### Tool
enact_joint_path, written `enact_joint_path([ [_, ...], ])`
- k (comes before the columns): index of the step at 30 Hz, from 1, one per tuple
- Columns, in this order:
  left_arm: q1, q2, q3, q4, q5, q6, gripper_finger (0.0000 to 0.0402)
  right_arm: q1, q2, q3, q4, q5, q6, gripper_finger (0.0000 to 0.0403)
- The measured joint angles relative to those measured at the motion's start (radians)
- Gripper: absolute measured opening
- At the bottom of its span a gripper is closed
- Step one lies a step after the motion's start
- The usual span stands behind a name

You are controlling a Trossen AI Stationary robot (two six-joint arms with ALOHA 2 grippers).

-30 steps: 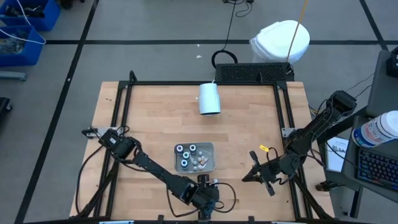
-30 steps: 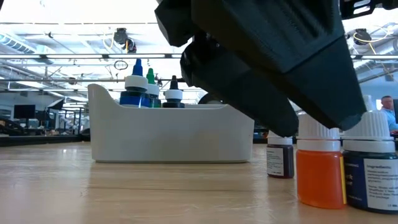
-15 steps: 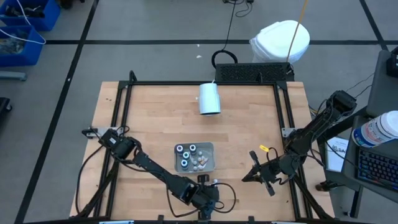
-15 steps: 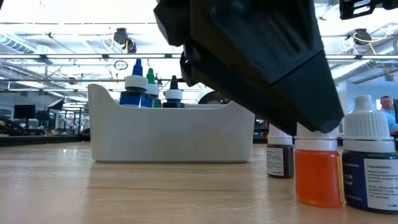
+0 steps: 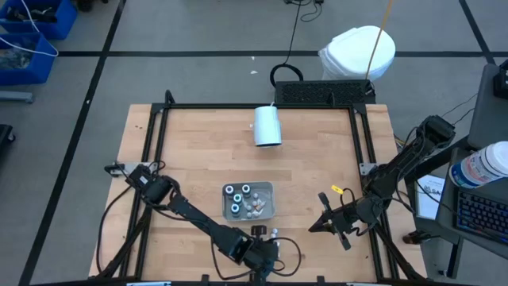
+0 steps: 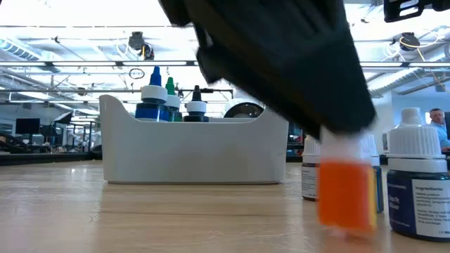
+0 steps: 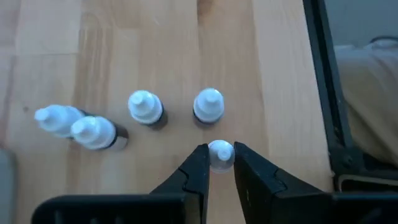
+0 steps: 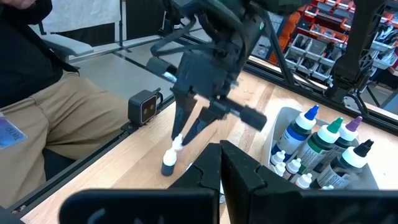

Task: Pick & Place food coloring
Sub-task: Put the orange food coloring bottle into the gray bin

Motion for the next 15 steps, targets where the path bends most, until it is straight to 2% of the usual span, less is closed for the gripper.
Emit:
enact_joint_path([
  [3,-0.002,0.000,0.072,-0.115,-0.007,0.006,0.0060,0.000,0.000,0.000,-0.001,0.000,0.000,0.0000],
  [6,-0.007,0.000,0.184,-0.276,-0.062,0.015,0.0059,0.000,0.000,0.000,-0.001,0.000,0.000,0.0000],
  [11,-0.002,0.000,0.372,-0.521,-0.261,0.069,0.0061,0.000,0.000,0.000,-0.001,0.000,0.000,0.0000],
  [15,0.038,-0.002,0.424,-0.687,-0.388,0.057,0.0058,0.000,0.000,0.000,-0.001,0.000,0.003,0.0000],
])
